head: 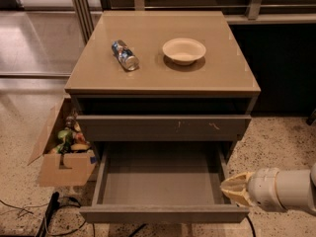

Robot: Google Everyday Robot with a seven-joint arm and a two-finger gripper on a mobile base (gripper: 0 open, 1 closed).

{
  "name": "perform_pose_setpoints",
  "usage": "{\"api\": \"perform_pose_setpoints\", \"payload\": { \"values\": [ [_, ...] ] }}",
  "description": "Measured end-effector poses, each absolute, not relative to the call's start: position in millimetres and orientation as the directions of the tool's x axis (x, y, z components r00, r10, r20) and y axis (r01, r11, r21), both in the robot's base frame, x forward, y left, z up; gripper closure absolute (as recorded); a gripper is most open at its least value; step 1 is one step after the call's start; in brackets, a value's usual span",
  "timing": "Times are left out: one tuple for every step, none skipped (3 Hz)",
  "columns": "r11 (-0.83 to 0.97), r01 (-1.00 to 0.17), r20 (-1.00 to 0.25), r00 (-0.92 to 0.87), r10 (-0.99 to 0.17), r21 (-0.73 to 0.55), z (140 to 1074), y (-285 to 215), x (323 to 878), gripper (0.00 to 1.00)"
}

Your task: Close middle drawer

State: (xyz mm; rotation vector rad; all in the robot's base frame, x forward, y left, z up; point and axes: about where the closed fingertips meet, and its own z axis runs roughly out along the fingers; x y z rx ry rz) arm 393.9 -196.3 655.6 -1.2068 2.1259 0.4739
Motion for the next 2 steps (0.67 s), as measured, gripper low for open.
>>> {"api": "perform_pose_setpoints", "payload": {
  "values": [
    [0.557,-0.829,-0.707,-0.364,-0.606,-0.050,614.9,-206.6,403.9,1.00],
    [0.550,-0.834,-0.706,-0.364,-0.608,-0.043,611.5,-205.0,403.4,1.00]
  ]
}}
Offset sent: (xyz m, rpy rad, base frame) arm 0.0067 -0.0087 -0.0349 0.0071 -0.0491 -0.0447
